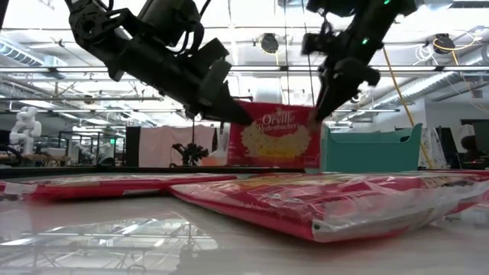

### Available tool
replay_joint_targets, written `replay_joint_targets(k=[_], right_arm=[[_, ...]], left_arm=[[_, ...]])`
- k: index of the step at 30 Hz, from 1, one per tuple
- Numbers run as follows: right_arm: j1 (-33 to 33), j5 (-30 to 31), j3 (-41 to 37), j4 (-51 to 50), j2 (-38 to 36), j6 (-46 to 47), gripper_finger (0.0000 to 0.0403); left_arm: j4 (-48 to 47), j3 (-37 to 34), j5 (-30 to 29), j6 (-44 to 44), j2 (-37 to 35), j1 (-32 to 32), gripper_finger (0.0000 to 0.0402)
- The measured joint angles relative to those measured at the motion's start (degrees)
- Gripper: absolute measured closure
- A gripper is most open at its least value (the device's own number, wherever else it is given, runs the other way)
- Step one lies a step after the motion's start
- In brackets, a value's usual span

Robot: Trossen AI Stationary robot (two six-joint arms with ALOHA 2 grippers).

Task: Sort popcorn bags into baskets
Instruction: Put the red popcorn bag into the green bin

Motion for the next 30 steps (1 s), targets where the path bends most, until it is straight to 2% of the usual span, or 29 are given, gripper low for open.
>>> replay_joint_targets(k=[4, 7, 9, 12, 17, 21, 26, 30], right_arm=[[-0.13, 1.42, -6.58, 3.63, -8.41, -2.31, 0.0271], [-0.16, 6.71, -12.66, 7.68, -15.61, -4.42, 0.0271], [-0.16, 8.42, -16.19, 10.85, -20.53, -4.61, 0.0271], [-0.14, 6.71, -20.95, 13.85, -26.93, -5.28, 0.0271], [-0.09, 6.04, -27.21, 17.42, -33.43, -5.83, 0.0282], [-0.06, 3.39, -31.01, 23.36, -34.95, -4.78, 0.0304], [0.69, 3.26, -35.02, 29.9, -34.96, -4.41, 0.0338], [1.44, 2.99, -36.42, 33.05, -35.05, -4.55, 0.0365]], left_arm=[[5.71, 0.0, 0.45, 2.05, 0.0, 2.59, 0.0383], [9.38, 0.02, 0.94, 3.67, -0.36, 5.42, 0.0383], [8.96, 0.56, 2.96, 4.12, -1.37, 7.64, 0.0383], [6.46, 3.61, 6.15, 4.82, -2.66, 11.02, 0.0383], [-4.69, 15.41, 9.81, 9.42, -2.86, 15.84, 0.0382], [-15.35, 26.86, 12.62, 13.52, -1.19, 18.83, 0.0382], [-20.79, 38.27, 18.05, 16.82, 3.8, 22.35, 0.0382], [-23.83, 47.3, 22.69, 18.38, 10.58, 24.12, 0.0382]])
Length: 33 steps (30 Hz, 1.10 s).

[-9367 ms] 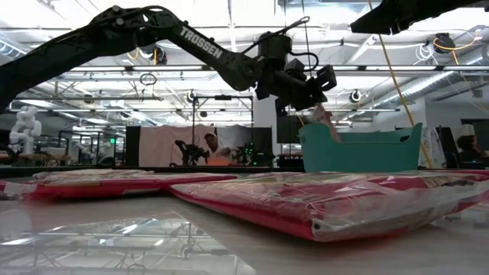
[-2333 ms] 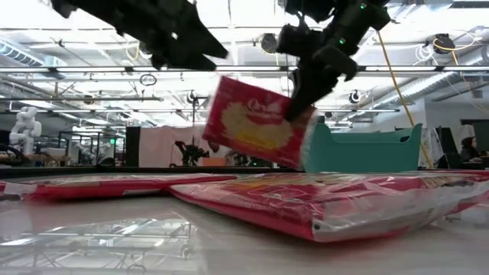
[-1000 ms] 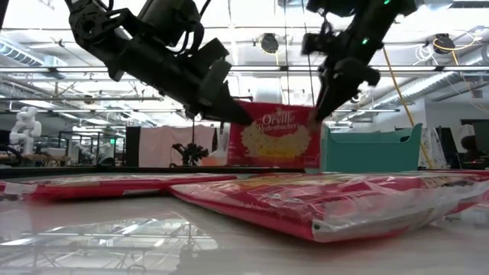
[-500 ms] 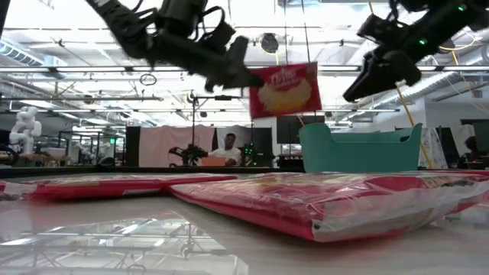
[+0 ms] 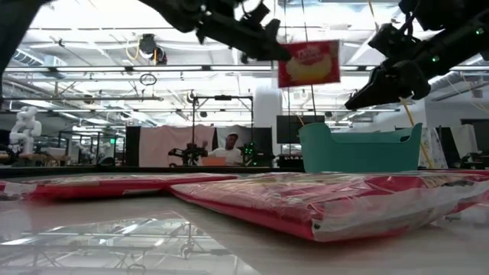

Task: Sort popcorn bags into baskets
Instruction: Put the red popcorn bag into the green bin

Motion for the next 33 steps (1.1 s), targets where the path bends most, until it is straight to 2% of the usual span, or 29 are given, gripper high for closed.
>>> replay_joint_targets(k=[4, 7, 15, 20, 33], right_arm=[[1.0, 0.06, -0.03, 0.1, 0.0, -0.87, 0.0386], [1.7, 0.18, -0.06, 0.07, 0.0, -1.38, 0.0398], [2.52, 0.27, -0.06, 0.06, 0.0, -1.37, 0.0399], [2.64, 0.25, -0.06, -0.2, 0.0, -0.43, 0.0399], [2.64, 0.25, -0.06, 1.42, 0.0, 0.14, 0.0399]], left_arm=[[-0.34, 8.44, 6.83, 0.43, 7.01, 1.59, 0.0381], [-0.76, 13.43, 9.76, -0.67, 11.06, 2.83, 0.0381], [-0.92, 21.96, 17.61, -3.63, 20.86, 4.52, 0.0381], [-1.16, 22.66, 18.01, -4.9, 24.19, 5.43, 0.0381], [-2.12, 22.75, 17.16, -19.14, 25.87, 5.45, 0.038]])
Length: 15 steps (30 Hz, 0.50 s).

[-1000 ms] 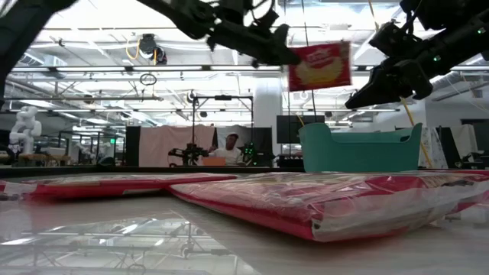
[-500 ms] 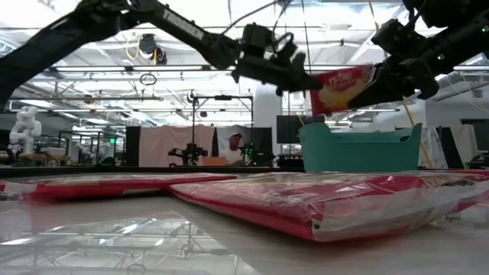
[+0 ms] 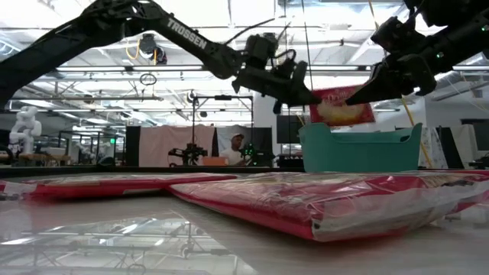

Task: Sort popcorn bags into baskets
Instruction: Put the red popcorn bag into the green bin

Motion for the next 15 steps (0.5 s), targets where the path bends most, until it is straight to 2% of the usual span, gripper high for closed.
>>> replay_joint_targets(k=[7, 9, 15], right_arm=[[0.0, 0.04, 0.01, 0.8, -0.4, -1.63, 0.0399], [0.0, 0.07, 0.02, 1.09, -0.5, -2.0, 0.0399], [0.03, 0.0, 0.02, 0.5, -1.16, -3.04, 0.0399]], left_arm=[[4.87, 0.08, -5.09, 2.0, 1.59, -2.35, 0.038], [4.67, 0.02, -5.41, 1.93, 2.12, -2.7, 0.038], [2.87, -0.04, -11.99, 2.2, 3.2, -2.66, 0.038]])
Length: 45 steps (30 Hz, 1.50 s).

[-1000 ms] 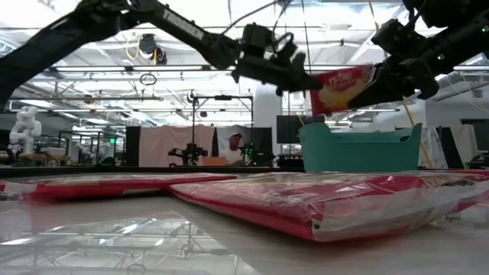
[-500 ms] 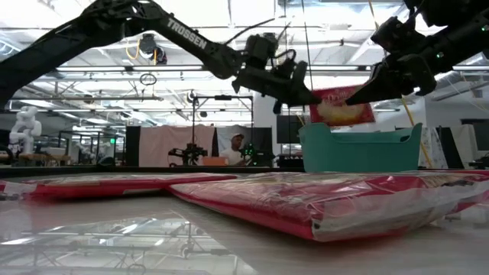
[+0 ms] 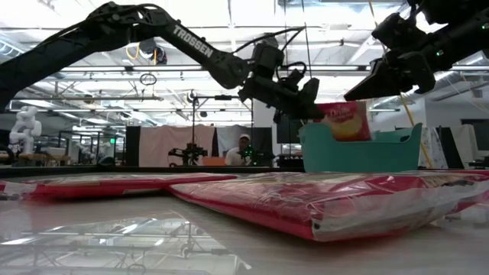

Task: Sort popcorn bags into baskets
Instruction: Put the red popcorn bag into the green bin

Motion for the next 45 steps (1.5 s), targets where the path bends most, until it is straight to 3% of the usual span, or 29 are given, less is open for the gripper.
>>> replay_joint_targets(k=[14, 22, 37, 45], right_arm=[[1.85, 0.31, 0.0, -0.38, -8.86, -4.05, 0.0399], [1.83, 7.76, 0.0, -2.31, -14.45, -4.29, 0.0399], [1.83, 7.78, 0.0, -4.76, -15.24, -3.48, 0.0399], [1.83, 7.75, 0.0, -13.46, -15.22, 7.12, 0.0399]], left_arm=[[-5.57, 0.0, 1.1, -0.02, 0.19, -0.26, 0.0372], [-5.42, 0.0, 1.08, 1.34, 0.19, -0.26, 0.0334], [-3.99, 0.0, -7.93, 0.14, -1.97, -0.39, 0.023], [-17.71, 0.0, -8.13, 2.72, -10.13, -2.65, 0.026]])
